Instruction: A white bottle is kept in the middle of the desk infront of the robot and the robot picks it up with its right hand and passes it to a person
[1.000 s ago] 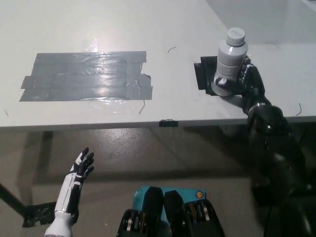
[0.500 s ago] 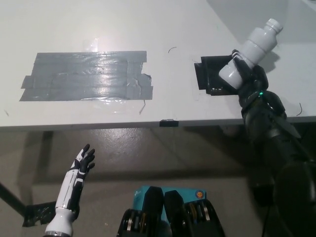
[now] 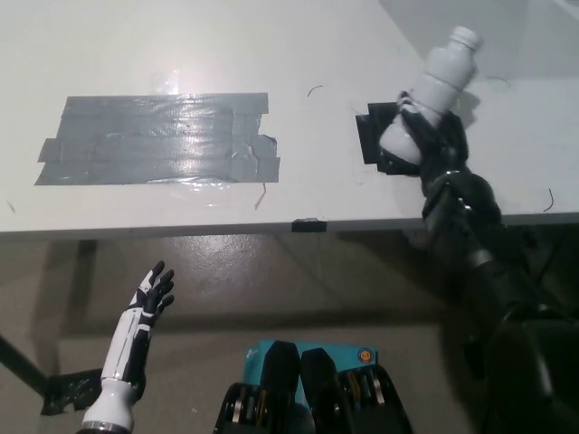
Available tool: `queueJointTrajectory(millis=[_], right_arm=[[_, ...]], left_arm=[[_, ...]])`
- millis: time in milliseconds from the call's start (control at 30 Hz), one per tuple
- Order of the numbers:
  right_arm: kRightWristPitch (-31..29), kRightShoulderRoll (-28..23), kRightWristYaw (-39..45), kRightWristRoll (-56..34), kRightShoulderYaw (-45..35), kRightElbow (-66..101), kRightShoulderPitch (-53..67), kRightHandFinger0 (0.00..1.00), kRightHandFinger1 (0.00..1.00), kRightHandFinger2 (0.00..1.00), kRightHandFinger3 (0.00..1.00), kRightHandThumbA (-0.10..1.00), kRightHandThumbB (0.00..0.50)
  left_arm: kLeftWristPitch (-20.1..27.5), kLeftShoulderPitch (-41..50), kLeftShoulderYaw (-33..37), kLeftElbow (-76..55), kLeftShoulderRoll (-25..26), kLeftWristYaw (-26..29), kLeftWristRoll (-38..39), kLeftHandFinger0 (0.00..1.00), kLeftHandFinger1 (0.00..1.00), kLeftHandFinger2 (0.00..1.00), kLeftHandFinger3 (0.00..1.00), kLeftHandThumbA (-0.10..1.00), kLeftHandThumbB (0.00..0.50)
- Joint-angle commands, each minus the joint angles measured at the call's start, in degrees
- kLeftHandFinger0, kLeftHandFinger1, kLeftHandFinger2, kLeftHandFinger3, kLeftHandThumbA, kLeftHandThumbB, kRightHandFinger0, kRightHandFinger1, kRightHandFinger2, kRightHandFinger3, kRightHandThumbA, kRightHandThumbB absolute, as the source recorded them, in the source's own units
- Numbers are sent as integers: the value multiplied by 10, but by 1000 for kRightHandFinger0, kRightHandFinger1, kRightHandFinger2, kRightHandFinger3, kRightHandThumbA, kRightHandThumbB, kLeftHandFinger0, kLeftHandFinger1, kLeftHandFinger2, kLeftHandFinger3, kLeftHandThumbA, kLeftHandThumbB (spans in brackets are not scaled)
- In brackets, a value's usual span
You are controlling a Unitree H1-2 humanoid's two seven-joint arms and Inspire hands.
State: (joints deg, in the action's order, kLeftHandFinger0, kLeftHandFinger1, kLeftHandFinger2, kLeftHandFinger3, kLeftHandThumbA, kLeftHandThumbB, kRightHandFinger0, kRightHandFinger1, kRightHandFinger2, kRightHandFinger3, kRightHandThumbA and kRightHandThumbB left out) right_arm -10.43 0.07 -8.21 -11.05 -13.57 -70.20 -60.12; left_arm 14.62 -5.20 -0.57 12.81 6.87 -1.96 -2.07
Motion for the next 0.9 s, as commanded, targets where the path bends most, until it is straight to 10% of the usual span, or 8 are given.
queueJointTrajectory(millis=[0,867], right_arm=[[-25,10,8,72,69,77,-11,161,545,834,780,-100,180],[11,-2,6,160,221,-56,-77,117,589,886,821,-100,169]], left_arm=[[14,-9,0,-6,6,-1,-4,1000,1000,1000,1000,965,84],[4,-19,3,-14,11,-3,-19,1000,1000,1000,1000,947,46]])
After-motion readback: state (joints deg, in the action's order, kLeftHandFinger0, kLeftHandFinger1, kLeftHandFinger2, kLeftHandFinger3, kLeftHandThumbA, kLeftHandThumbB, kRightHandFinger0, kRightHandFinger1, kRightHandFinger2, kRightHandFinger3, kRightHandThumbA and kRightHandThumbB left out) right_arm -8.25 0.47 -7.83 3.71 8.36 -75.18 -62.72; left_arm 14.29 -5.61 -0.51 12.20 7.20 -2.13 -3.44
